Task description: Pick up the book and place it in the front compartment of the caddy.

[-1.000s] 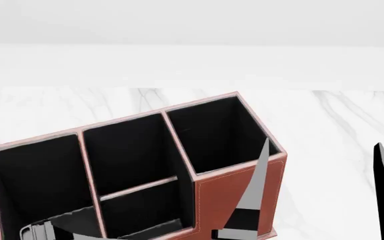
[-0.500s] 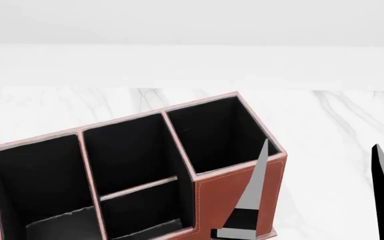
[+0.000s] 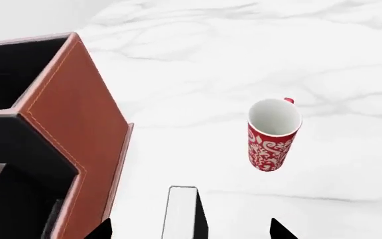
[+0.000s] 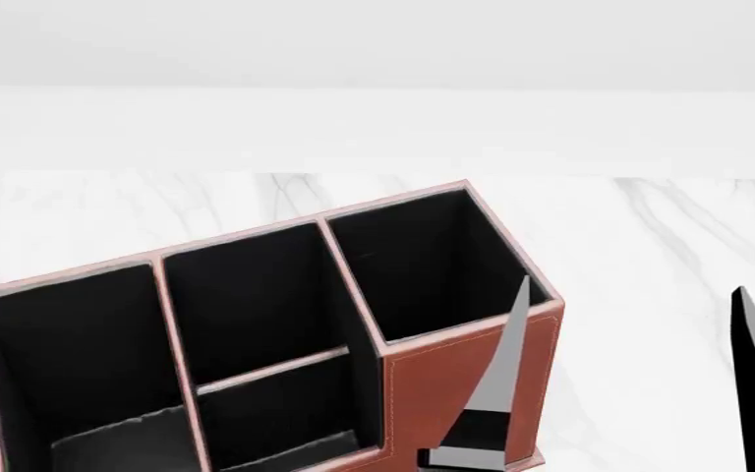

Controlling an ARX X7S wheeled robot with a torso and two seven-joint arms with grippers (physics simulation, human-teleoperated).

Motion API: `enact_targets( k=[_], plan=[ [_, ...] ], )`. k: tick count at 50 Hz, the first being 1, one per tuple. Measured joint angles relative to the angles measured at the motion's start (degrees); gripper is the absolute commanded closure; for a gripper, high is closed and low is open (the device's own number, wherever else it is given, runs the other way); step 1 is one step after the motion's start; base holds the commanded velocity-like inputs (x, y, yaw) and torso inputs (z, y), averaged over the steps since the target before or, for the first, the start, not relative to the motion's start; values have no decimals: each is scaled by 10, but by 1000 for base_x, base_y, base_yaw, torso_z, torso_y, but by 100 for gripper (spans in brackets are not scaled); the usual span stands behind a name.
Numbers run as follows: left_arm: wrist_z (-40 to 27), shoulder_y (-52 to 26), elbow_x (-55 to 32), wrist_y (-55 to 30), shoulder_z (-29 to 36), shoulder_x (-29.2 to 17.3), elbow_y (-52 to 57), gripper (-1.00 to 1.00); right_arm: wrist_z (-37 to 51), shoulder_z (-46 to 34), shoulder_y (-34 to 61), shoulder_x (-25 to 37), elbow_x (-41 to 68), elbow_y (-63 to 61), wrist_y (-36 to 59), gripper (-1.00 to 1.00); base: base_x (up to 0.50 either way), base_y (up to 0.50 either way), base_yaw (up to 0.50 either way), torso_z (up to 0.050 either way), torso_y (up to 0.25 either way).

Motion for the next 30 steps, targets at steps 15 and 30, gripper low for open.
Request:
enact_targets(
  k=[15, 30],
  plan=[
    [-65, -43, -55, -72, -10, 38, -65, -100, -2, -2, 3, -1, 3, 3, -1, -100, 0, 0, 0, 0, 0],
    [-60, -58, -7, -71, 62, 51, -109, -100, -4, -7, 6, -5, 2, 6, 2, -100, 0, 0, 0, 0, 0]
  ],
)
